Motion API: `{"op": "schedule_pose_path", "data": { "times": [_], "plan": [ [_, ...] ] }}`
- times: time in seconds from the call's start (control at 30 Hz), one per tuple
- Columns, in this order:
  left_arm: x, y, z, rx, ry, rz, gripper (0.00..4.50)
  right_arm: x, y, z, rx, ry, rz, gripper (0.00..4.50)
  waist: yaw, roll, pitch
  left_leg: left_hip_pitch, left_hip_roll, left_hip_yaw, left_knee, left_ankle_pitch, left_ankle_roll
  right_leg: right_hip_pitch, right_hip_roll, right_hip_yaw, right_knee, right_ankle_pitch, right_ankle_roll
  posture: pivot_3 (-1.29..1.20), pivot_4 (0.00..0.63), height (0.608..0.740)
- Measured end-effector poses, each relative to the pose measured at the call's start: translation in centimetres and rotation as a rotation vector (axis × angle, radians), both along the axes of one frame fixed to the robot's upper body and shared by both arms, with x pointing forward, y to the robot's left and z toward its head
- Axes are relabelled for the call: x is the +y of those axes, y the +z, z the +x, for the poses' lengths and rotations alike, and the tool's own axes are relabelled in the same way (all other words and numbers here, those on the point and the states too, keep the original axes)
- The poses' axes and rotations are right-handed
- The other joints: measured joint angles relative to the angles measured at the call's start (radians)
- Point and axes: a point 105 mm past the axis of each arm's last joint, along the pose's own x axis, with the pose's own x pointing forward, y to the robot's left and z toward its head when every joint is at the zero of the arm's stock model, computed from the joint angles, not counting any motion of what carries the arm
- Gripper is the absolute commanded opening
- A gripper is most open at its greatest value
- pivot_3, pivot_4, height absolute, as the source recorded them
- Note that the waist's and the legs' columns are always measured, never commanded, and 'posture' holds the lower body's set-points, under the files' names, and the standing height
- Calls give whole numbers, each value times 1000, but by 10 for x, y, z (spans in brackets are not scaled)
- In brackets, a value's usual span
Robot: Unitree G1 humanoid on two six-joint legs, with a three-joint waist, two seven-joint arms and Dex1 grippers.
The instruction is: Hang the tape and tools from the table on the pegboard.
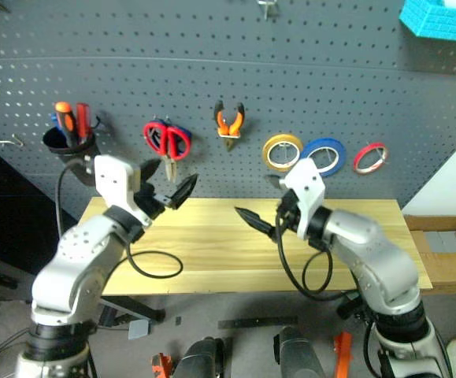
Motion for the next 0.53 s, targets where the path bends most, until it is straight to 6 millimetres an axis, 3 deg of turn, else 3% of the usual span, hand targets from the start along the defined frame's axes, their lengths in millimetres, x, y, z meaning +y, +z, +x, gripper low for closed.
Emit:
{"op": "schedule_pose_path", "data": {
  "times": [0.13,0.3,0.43,0.53],
  "plan": [
    [37,-49,-5,140,153,-4,4407,-21,-53,6,68,-125,-21,4500,0,0,-25,8,0,2,-1,0,0,7,0,1,-1,-2,2,-41,58,740],
    [68,-79,-10,186,299,-1,4407,-55,-97,24,116,-375,40,4500,1,1,-59,13,0,3,-2,0,0,11,0,2,-1,-2,1,-24,25,740],
    [85,-100,-16,224,381,-29,4407,-95,-128,33,162,-576,33,4500,3,2,-81,19,0,2,-3,-1,0,19,0,1,-4,-5,-4,-14,11,740],
    [91,-108,-17,232,406,-35,4407,-111,-141,36,180,-642,18,4500,3,2,-88,23,0,3,-5,-1,0,23,0,2,-5,-5,-5,-6,0,740]
  ]
}}
